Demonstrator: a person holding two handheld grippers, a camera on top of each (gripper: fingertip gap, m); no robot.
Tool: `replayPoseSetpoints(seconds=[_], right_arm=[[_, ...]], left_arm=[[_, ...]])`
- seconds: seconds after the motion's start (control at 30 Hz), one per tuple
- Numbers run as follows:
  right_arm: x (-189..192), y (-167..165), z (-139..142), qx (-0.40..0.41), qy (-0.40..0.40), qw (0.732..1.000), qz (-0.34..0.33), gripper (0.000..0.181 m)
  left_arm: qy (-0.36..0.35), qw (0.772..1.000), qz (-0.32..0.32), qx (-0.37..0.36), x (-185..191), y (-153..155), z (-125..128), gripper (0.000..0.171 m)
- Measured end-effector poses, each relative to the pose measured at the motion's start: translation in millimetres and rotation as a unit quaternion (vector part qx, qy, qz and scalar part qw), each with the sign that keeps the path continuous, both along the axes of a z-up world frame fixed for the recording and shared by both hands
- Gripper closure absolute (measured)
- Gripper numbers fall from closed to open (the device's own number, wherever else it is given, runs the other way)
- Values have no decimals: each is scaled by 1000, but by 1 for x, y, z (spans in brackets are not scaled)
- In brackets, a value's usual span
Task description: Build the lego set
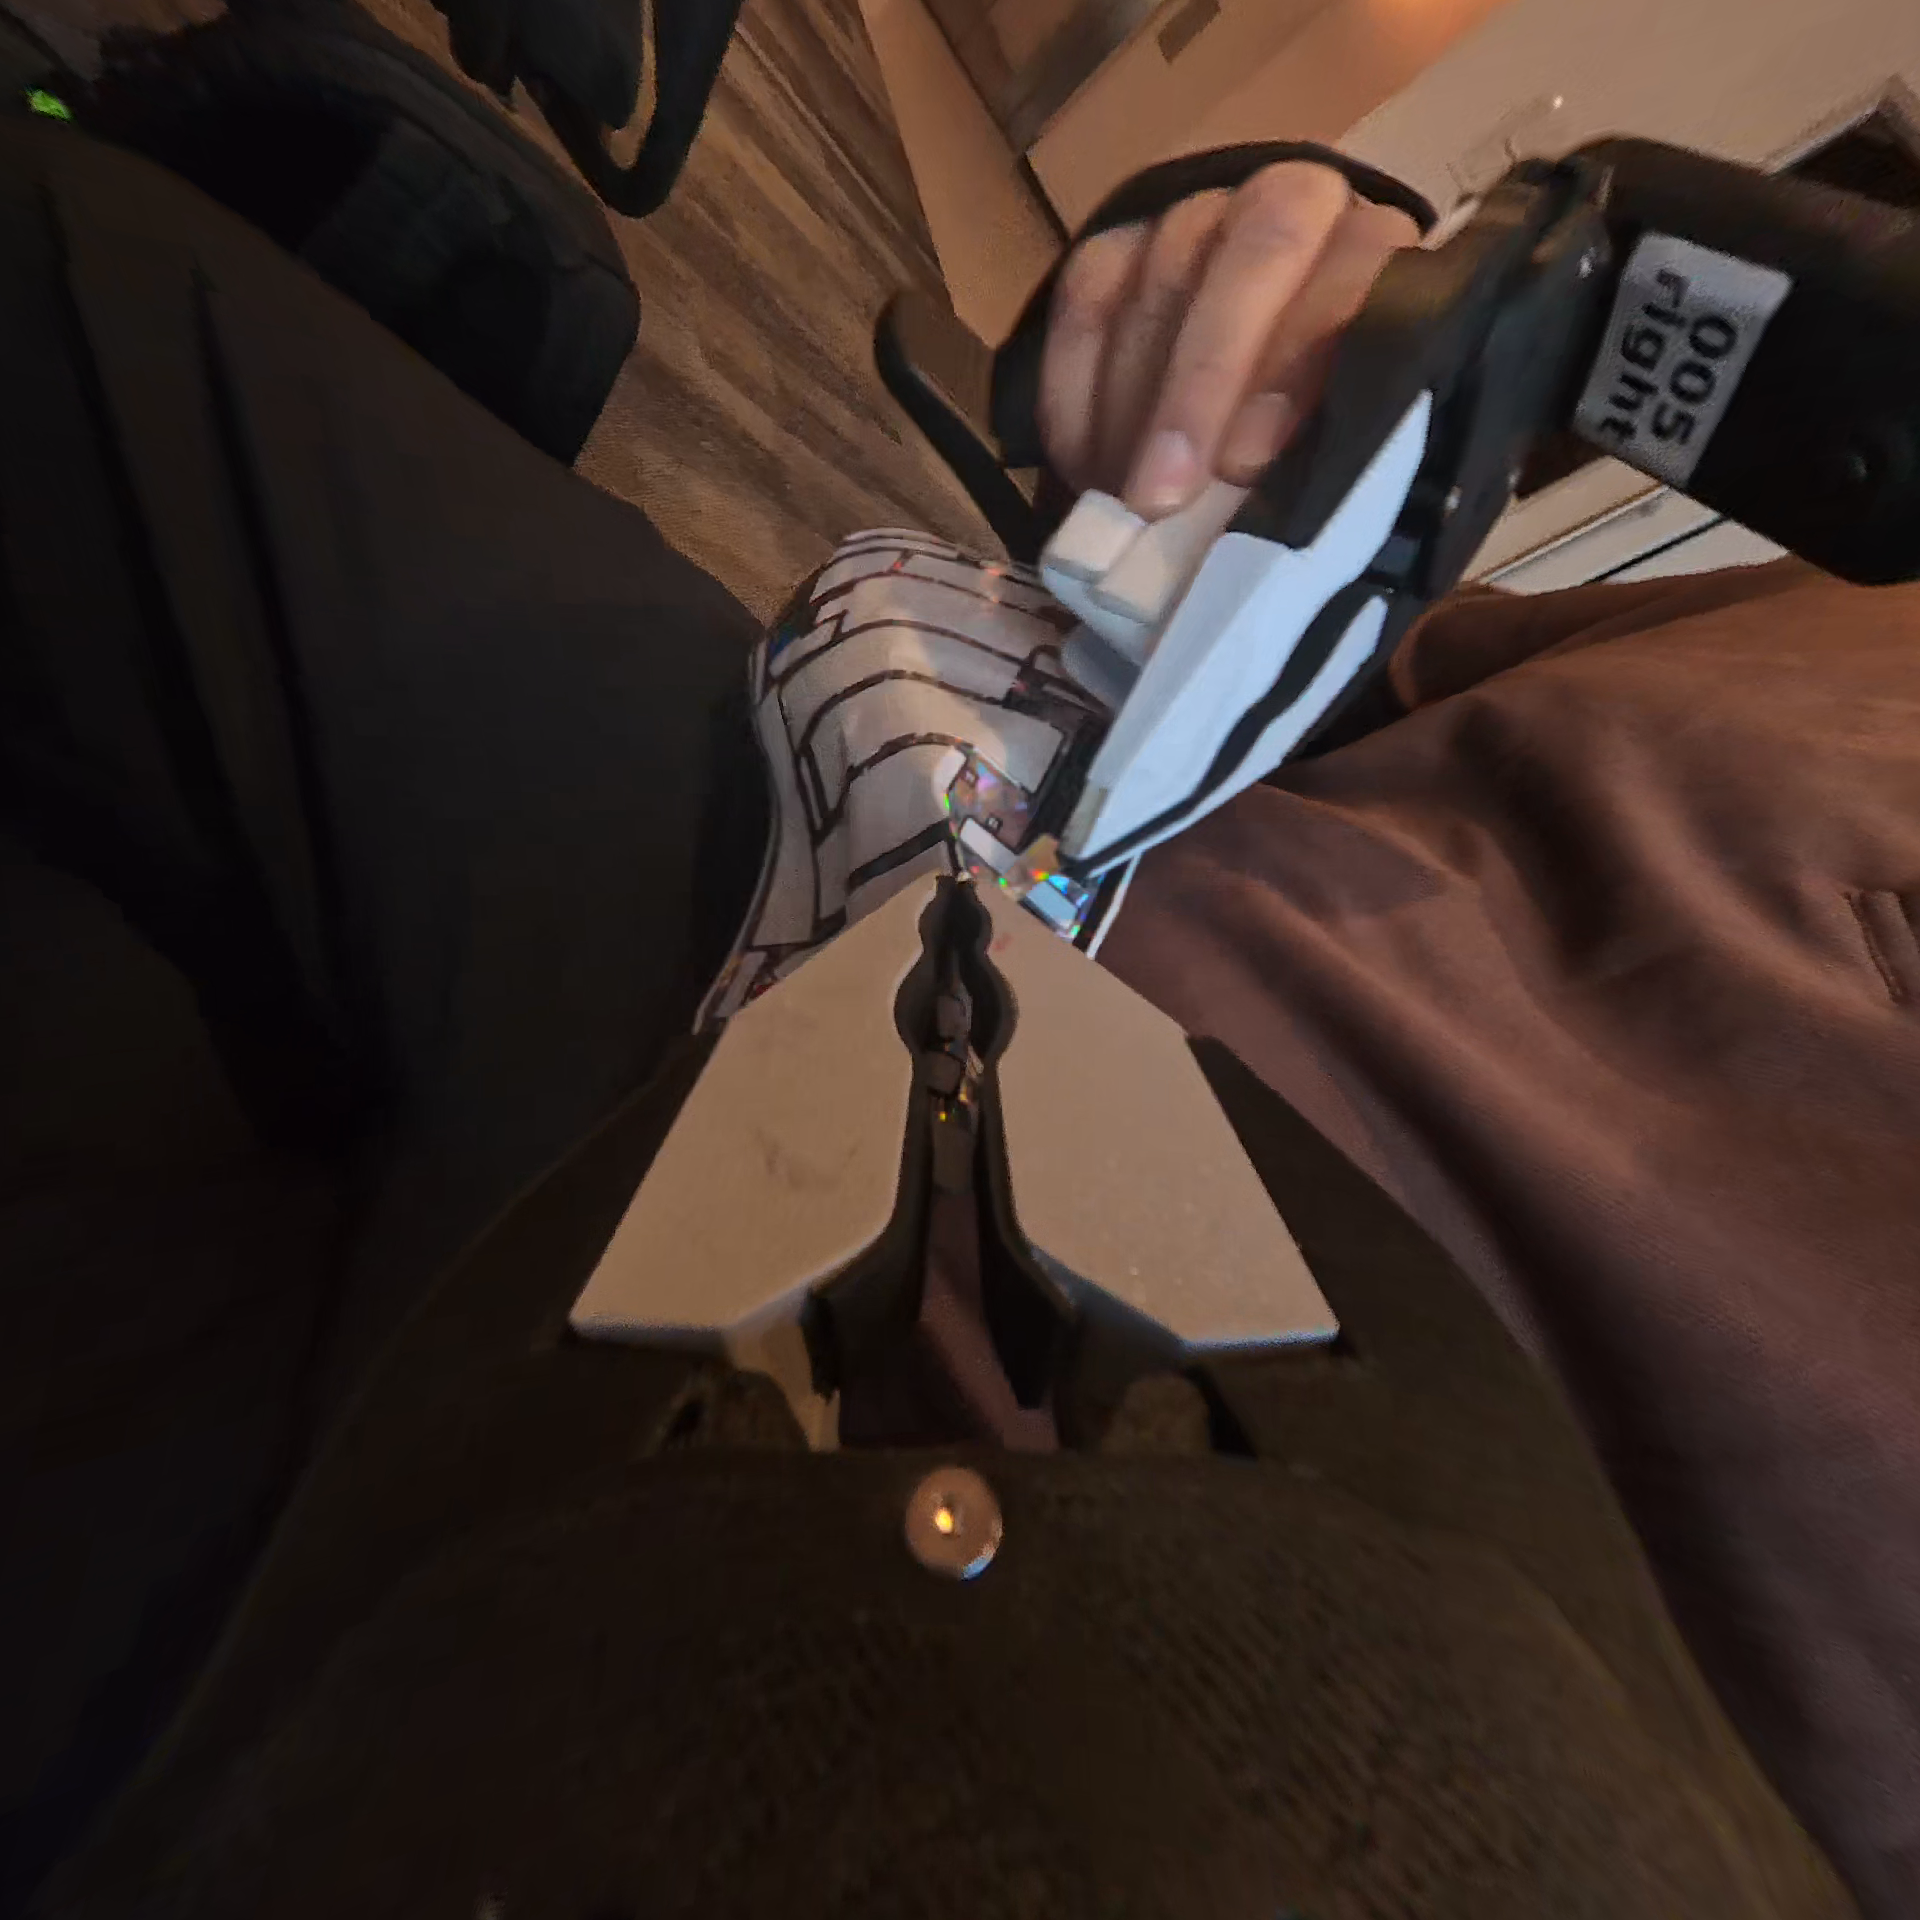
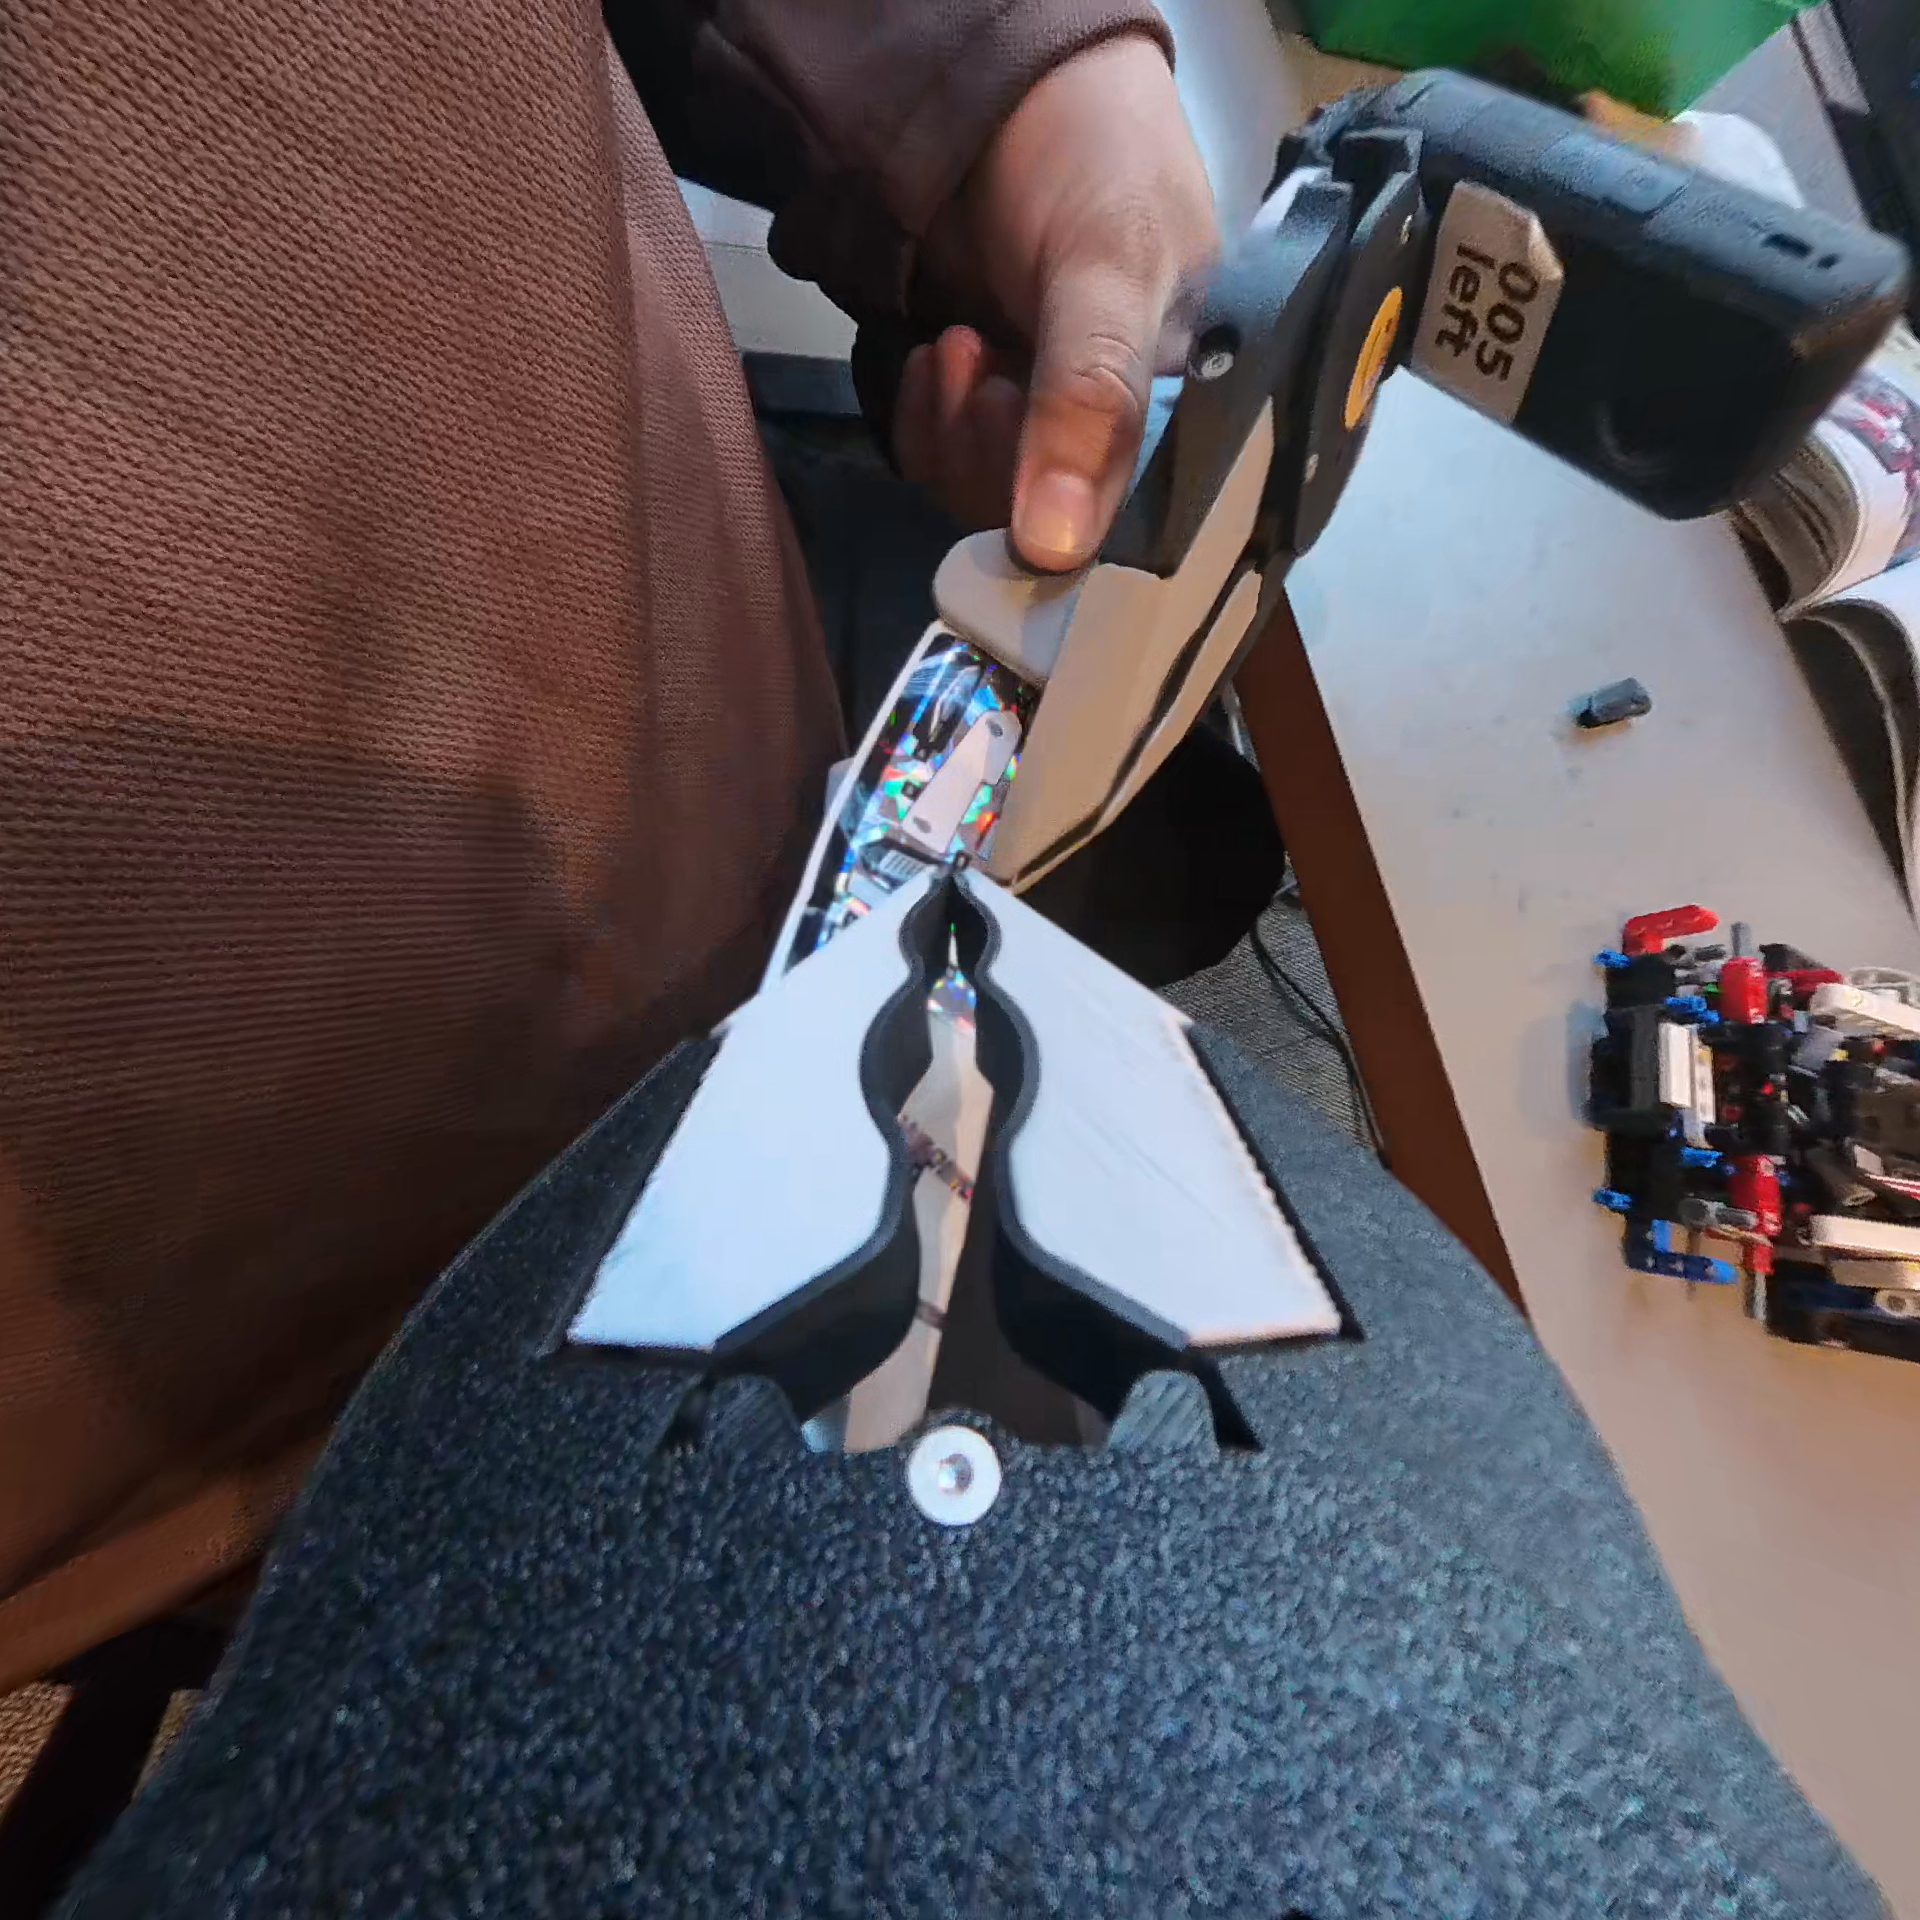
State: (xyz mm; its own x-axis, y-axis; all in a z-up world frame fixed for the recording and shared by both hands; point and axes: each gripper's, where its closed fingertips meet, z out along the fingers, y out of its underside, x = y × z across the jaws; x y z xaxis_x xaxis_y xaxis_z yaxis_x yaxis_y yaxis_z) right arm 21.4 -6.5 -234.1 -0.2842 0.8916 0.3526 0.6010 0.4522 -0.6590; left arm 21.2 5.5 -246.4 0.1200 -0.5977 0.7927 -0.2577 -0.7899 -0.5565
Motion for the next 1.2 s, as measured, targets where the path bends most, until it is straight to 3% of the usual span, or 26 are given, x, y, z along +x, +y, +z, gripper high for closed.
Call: replayPoseSetpoints(seconds=[0.2,0.4,0.57,0.67,0.8,0.87,0.97,1.07,1.2], right_arm=[[0,3,7,-23,21,999,-13,181],[-1,-3,39,-60,82,995,-5,181],[21,21,87,-62,161,984,-48,181],[52,41,130,-60,233,967,-87,181],[103,63,176,-56,321,935,-139,181],[124,80,179,-60,336,923,-179,181],[145,109,167,-82,341,903,-248,181],[163,139,146,-84,323,886,-322,181],[183,161,127,-78,297,874,-377,181]], left_arm=[[-9,1000,16,-3,-4,4,1,171],[12,999,29,33,-5,11,1,171],[-4,995,28,91,3,26,36,171],[23,983,18,182,17,50,71,171],[81,931,14,355,44,108,137,171],[112,895,15,431,66,151,165,171],[132,848,-13,513,108,219,188,171],[134,805,-62,575,149,274,178,171],[211,769,-115,593,168,342,120,171]])
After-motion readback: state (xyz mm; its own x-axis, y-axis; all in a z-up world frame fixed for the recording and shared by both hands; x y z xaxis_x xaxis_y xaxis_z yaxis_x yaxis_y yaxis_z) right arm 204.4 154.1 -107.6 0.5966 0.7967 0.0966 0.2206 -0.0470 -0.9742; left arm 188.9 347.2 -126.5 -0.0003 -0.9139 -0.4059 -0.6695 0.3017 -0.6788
